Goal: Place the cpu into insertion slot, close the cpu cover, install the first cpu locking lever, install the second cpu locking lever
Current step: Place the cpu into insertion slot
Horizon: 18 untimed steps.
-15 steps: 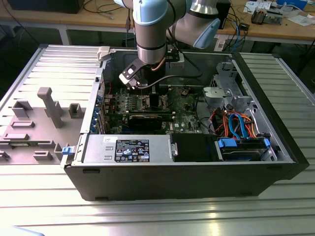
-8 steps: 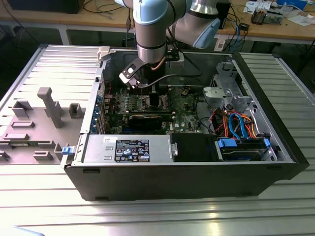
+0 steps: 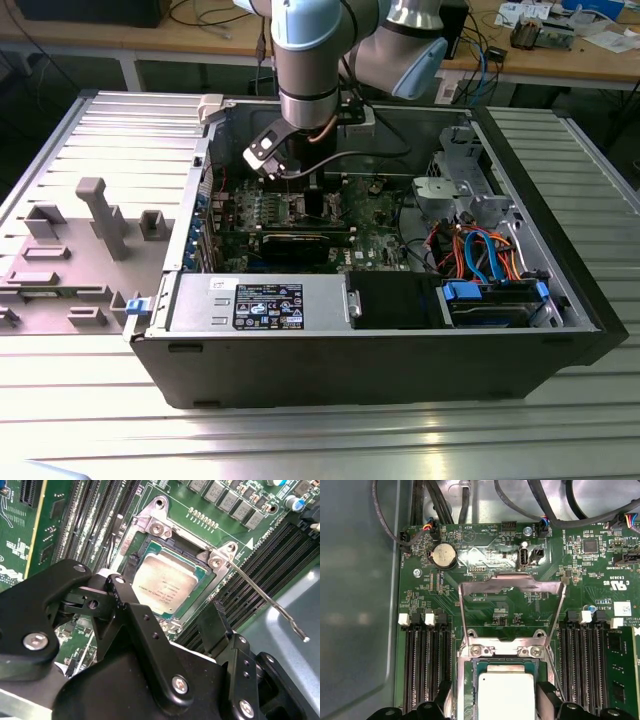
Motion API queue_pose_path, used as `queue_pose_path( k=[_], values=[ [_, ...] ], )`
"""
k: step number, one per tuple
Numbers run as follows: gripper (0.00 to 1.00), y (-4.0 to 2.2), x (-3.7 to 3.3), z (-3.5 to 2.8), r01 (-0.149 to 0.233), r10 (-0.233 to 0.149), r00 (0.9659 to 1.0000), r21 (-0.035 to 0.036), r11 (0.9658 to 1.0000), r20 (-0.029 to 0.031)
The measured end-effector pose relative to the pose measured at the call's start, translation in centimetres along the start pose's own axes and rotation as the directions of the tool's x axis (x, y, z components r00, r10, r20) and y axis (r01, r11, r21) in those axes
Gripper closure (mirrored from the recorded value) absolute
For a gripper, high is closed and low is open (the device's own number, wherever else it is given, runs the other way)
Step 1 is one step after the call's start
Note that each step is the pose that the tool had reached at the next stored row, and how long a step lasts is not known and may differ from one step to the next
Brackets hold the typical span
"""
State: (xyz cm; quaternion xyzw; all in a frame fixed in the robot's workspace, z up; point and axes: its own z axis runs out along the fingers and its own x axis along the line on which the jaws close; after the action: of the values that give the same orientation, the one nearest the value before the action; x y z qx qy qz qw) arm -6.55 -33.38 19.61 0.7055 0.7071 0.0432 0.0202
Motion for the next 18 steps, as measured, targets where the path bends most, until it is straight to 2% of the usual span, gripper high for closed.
queue_pose_path(
  k=[4, 6, 10, 12, 13, 14, 17, 18],
  values=[
    [0.25, 0.01, -0.03, -0.19, 0.000, 0.000, 1.0000, 0.0018, 1.0000, 0.0003],
    [0.25, 0.05, -0.02, -0.46, 0.000, 0.000, 1.0000, 0.0061, 1.0000, 0.0003],
    [0.25, 0.13, 0.00, -1.04, -0.001, 0.001, 1.0000, 0.0172, 0.9999, 0.0002],
    [0.25, 0.25, 0.02, -1.60, -0.001, 0.001, 1.0000, 0.0288, 0.9996, 0.0005],
    [0.25, 0.29, 0.02, -1.70, -0.001, 0.001, 1.0000, 0.0321, 0.9995, 0.0004],
    [0.26, 0.32, 0.03, -1.74, -0.001, 0.001, 1.0000, 0.0348, 0.9994, 0.0003],
    [0.45, 0.34, 0.03, -1.76, -0.002, 0.001, 1.0000, 0.0370, 0.9993, 0.0005],
    [0.45, 0.35, 0.03, -1.76, -0.001, 0.001, 1.0000, 0.0371, 0.9993, 0.0005]
  ],
)
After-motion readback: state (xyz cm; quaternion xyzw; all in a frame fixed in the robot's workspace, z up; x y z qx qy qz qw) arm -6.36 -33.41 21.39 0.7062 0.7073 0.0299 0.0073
